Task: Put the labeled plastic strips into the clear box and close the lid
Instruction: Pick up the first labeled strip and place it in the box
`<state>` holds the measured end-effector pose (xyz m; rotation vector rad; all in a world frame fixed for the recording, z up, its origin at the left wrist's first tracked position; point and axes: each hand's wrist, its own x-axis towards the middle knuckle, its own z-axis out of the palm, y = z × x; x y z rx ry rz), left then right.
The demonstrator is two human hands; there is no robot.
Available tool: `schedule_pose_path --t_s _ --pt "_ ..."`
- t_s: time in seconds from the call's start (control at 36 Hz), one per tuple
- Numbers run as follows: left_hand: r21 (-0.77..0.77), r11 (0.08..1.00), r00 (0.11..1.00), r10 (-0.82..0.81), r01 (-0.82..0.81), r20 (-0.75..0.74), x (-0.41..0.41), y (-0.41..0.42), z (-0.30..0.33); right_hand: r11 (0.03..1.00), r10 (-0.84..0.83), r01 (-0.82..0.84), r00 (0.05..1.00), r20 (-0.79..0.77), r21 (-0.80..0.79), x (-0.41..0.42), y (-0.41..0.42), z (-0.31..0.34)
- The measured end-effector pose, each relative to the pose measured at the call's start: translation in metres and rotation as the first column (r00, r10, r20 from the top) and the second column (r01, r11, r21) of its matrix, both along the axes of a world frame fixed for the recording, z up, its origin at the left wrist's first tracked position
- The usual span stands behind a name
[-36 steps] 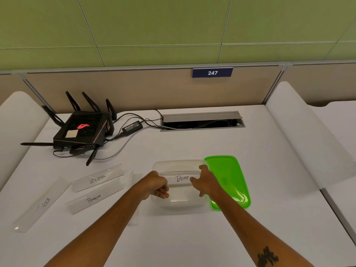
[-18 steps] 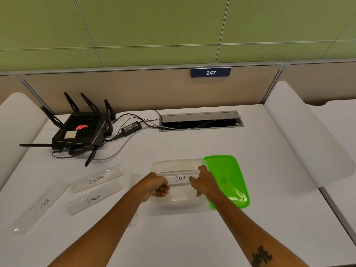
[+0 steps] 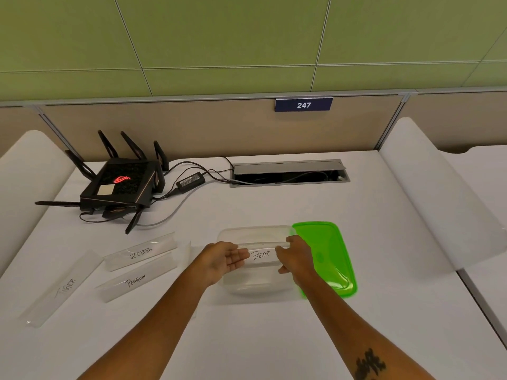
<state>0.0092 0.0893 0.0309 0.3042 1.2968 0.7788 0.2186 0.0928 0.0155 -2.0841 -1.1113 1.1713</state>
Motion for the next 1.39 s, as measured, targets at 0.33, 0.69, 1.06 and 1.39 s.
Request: schedule_pose_path --t_s 0.33,0.69,1.06,1.39 --pt "0.012 0.994 0.970 -0.108 0.113 -0.219 0.006 -0.007 -0.001 0.986 0.128 -0.144 0.976 0.177 0.081 0.000 -0.006 -0.014" --pt "-0.045 0.941 0.840 -0.320 0.335 -0.439 0.022 -0.009 -0.007 0.882 0.449 -0.471 0.830 0.331 -0.015 -0.011 -0.014 -0.031" --pt "0.025 0.936 0.820 -0.295 0.352 -0.491 0.020 -0.017 0.001 0.858 0.458 -0.510 0.809 0.369 0.053 -0.013 -0.019 -0.028" --pt "0.344 0.939 0.847 0.166 0.021 -0.505 -0.034 -0.059 0.028 0.772 0.356 -0.497 0.855 0.377 0.397 -0.058 -0.010 0.002"
